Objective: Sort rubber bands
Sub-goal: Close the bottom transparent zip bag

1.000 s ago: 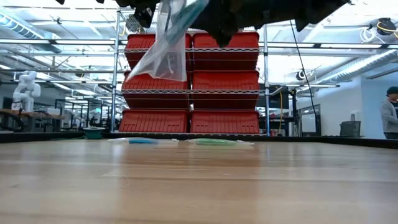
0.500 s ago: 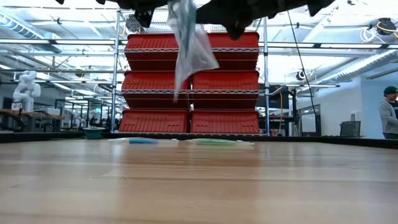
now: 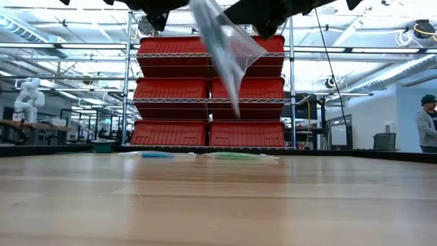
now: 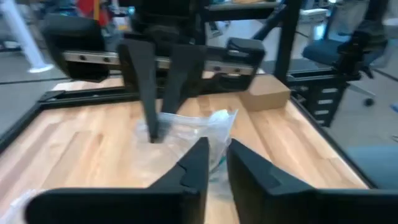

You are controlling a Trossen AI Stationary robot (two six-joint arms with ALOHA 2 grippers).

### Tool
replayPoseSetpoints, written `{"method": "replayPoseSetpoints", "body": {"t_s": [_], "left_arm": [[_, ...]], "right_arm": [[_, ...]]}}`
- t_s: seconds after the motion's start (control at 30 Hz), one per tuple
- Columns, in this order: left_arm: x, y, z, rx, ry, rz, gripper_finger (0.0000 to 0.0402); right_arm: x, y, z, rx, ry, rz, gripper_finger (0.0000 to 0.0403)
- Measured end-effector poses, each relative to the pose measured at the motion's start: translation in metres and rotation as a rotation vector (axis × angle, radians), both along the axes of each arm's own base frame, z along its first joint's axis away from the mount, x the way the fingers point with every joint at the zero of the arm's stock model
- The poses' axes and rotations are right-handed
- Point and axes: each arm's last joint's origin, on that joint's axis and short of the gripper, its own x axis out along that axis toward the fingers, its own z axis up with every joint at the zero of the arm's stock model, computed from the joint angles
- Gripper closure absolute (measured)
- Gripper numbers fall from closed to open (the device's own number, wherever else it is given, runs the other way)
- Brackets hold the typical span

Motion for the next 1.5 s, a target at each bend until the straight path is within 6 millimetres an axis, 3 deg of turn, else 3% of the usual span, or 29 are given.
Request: {"method": "replayPoseSetpoints", "body": {"t_s": [0.3, 0.5, 0.67, 0.93, 1.17, 1.5], "left_arm": [[0.000, -0.002, 0.000, -0.087, 0.017, -0.042, 0.0235], [0.000, 0.001, 0.000, -0.091, 0.016, 0.047, 0.0216], [0.000, 0.004, -0.001, -0.076, 0.014, 0.144, 0.0256], [0.000, 0.003, -0.002, -0.058, 0.024, 0.086, 0.0387], [0.000, 0.003, -0.002, -0.051, 0.025, 0.082, 0.0397], [0.000, 0.003, -0.005, -0.050, 0.056, 0.080, 0.0399]], "right_arm": [[-0.004, -0.001, 0.005, 0.008, -0.013, -0.001, 0.0403], [-0.006, -0.001, 0.009, 0.018, -0.019, -0.001, 0.0403], [-0.007, -0.001, 0.006, 0.037, 0.009, -0.007, 0.0403], [-0.009, -0.001, 0.000, 0.073, 0.076, -0.022, 0.0403], [-0.011, -0.002, -0.003, 0.096, 0.119, -0.030, 0.0395], [-0.024, -0.005, 0.024, 0.108, 0.003, -0.023, 0.0301]]}}
